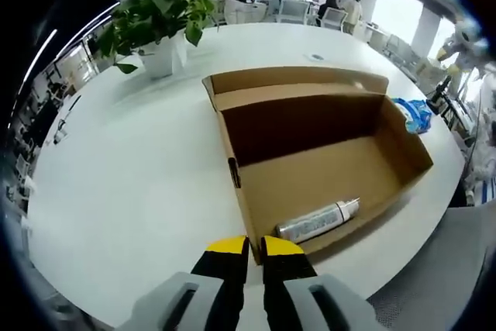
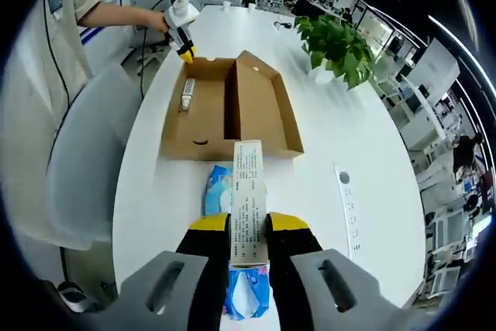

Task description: Operate the shoe box by opening the lid, removing the specified soft item, and placing it in the target area until the item is outside and the box remains undamaged.

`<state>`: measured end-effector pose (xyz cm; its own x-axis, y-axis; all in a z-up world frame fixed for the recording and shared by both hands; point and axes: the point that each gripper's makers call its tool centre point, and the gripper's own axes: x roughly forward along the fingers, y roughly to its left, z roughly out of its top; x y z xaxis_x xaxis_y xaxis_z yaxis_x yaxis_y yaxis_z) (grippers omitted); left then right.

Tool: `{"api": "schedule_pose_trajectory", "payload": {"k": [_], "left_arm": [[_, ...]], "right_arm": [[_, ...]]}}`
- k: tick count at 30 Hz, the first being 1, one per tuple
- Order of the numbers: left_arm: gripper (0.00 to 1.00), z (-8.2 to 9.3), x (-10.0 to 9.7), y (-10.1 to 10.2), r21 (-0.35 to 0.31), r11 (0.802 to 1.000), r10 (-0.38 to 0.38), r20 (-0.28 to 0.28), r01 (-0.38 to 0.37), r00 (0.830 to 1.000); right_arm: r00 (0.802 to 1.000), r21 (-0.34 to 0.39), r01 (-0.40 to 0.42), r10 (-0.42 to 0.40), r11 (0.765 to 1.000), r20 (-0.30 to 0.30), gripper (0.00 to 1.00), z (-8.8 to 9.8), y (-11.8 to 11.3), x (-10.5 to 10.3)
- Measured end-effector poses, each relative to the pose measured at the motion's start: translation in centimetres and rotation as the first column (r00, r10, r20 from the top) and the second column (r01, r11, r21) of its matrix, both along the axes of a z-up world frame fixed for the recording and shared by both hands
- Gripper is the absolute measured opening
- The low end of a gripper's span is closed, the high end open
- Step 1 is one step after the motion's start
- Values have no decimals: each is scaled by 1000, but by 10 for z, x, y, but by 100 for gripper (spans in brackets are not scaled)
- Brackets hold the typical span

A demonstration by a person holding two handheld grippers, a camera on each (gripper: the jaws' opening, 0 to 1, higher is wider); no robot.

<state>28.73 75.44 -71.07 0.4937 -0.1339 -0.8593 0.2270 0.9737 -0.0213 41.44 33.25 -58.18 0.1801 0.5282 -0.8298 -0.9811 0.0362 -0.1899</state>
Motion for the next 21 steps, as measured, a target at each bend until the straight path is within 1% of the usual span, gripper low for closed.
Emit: {"api": "schedule_pose_trajectory", "payload": {"k": [7, 11, 17, 21], "left_arm": [[6, 0, -1, -1, 4, 1000, -5, -8, 6, 1000], [6, 0, 0, 0, 8, 1000, -5, -11, 5, 1000], [6, 0, 0, 1, 12, 1000, -9, -17, 9, 1000], [6, -1, 1, 1, 21, 999, -31, -16, 32, 999]], "right_arm": [[1000, -15, 25, -24, 1000, 5, 15, -8, -18, 15], [1000, -30, 29, -29, 999, 5, 15, -17, -28, 21], [1000, -66, 24, -24, 998, -5, 15, -38, -41, 29], [1000, -89, 24, -25, 996, -15, 15, -52, -50, 36]]}}
